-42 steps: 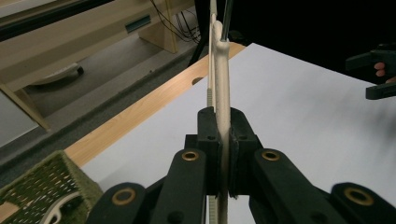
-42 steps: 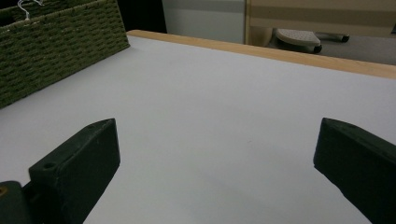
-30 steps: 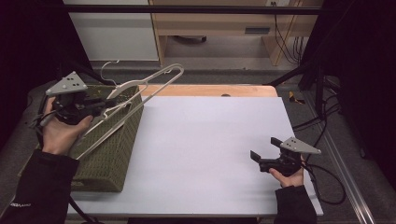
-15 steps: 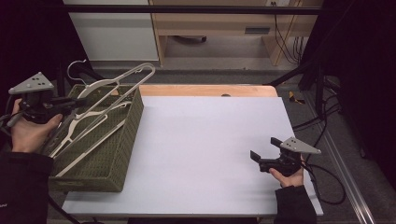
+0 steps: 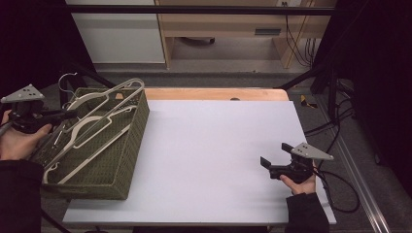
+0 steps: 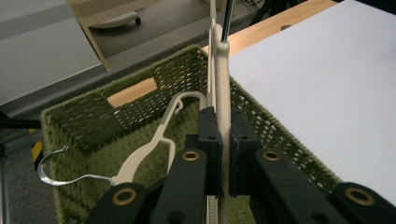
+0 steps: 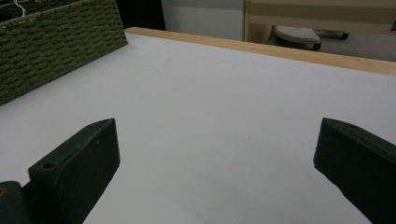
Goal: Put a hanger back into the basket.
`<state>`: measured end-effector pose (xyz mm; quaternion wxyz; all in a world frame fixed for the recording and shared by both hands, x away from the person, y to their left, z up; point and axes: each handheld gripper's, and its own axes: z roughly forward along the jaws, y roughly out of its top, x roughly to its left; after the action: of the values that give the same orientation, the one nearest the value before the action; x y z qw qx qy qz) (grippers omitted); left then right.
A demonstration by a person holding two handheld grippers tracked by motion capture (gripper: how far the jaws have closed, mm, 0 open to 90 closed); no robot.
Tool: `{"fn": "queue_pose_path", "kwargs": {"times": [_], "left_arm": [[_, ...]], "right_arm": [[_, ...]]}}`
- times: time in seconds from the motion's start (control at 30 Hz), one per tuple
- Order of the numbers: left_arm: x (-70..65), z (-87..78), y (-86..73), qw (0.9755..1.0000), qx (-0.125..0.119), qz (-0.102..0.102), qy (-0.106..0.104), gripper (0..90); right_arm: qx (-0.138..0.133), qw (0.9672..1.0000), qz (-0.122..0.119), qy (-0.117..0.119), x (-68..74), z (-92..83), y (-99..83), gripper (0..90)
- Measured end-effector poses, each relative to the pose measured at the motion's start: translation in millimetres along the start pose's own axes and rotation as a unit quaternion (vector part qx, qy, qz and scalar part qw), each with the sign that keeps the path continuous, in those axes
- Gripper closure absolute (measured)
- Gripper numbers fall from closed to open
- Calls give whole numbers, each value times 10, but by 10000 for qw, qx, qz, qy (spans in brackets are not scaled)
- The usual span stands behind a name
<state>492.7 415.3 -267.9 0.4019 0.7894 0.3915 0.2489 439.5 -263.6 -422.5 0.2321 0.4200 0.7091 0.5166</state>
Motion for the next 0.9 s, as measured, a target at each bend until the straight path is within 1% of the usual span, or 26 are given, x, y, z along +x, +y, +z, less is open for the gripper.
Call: {"fn": "queue_pose_path", "kwargs": {"times": [0.13,0.17,0.3,0.33,0.47,0.5,0.53,0.57,0.6,0.63,0.7,0.77,0.83,0.87,0.9], "left_arm": [[84,7,-62,10000,-26,-51,-24,858],[111,25,-91,9999,-16,-101,-20,858],[153,78,-154,9998,69,-170,18,858],[163,86,-167,9998,115,-157,30,858],[178,126,-224,9997,91,-248,-13,858],[164,150,-220,9997,140,-218,-44,858],[164,150,-220,9997,140,-218,-44,858],[143,192,-213,9996,255,-148,-25,858],[143,192,-213,9996,255,-148,-25,858],[130,229,-213,9993,339,-127,-5,858],[125,273,-222,9991,401,-152,0,858],[126,335,-243,9984,542,-165,-2,858],[128,414,-297,9976,620,-304,-4,858],[128,414,-297,9976,620,-304,-4,858],[141,471,-343,9968,673,-421,-10,858]], "right_arm": [[-4,10000,-24,-10,-2,7,-1,9],[3,10000,-11,-15,-1,3,-1,9],[-3,10000,3,-14,-2,-2,1,9],[-4,10000,-2,-12,-2,-1,0,8],[5,10000,-20,-7,-4,7,-2,8],[2,10000,-25,-3,-3,10,-3,8],[2,10000,-25,-3,-3,10,-3,8],[6,10000,-16,-3,-2,9,-3,8],[6,10000,-16,-3,-2,9,-3,8],[12,10000,-7,-4,-1,7,-1,7],[15,10000,-13,3,-4,-1,-2,7],[5,10000,-5,0,-3,-2,1,8],[9,10000,4,1,-2,-1,1,8],[9,10000,4,1,-2,-1,1,8],[21,10000,-1,12,-4,-1,-1,7]]}}
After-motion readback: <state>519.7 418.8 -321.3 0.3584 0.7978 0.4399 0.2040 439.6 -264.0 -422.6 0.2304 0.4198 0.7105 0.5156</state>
